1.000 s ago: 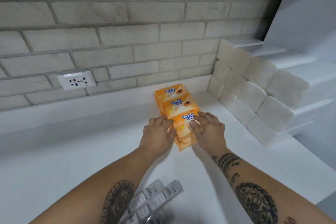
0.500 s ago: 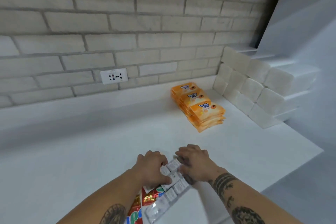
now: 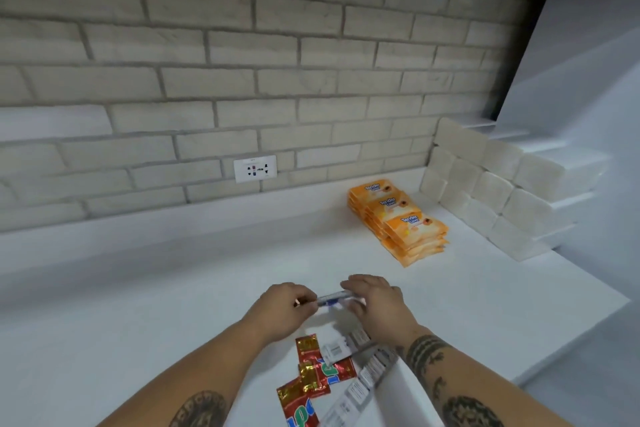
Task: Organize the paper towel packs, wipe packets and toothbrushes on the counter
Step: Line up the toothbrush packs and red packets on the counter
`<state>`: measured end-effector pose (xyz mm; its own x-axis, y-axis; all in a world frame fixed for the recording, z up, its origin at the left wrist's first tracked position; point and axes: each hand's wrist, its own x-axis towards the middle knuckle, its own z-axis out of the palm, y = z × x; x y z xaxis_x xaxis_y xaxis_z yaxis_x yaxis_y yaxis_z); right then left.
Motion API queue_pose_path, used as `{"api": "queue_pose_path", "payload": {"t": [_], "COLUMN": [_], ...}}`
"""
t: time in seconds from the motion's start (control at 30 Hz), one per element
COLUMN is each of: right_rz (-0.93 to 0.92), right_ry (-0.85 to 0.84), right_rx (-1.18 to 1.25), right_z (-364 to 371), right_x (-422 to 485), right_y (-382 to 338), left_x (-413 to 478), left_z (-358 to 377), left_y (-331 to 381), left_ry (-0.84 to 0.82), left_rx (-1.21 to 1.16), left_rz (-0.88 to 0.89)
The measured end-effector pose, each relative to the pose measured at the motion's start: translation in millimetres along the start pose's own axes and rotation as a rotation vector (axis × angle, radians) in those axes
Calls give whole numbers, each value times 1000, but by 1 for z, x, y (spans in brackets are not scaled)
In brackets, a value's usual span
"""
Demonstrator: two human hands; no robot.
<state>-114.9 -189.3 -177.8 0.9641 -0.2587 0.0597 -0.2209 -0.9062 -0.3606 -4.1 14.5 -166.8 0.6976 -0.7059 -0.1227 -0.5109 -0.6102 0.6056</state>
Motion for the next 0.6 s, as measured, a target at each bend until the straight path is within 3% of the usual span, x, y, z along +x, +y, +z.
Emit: {"api": "queue_pose_path", "payload": {"t": [0.23,0.6], "right_rz": [99,229], "right_ry": [63,246], "right_rx": [580,977], "right_z": [-49,-56], "right_x": [10,5], "right_y": [-31,-47], "left_x": [-19,-24], "left_z": [-62,-72], "left_y": [6,2], "left_ry": [-46,91], "left_rx": [-207,-313], "left_rz": [-33,0]}}
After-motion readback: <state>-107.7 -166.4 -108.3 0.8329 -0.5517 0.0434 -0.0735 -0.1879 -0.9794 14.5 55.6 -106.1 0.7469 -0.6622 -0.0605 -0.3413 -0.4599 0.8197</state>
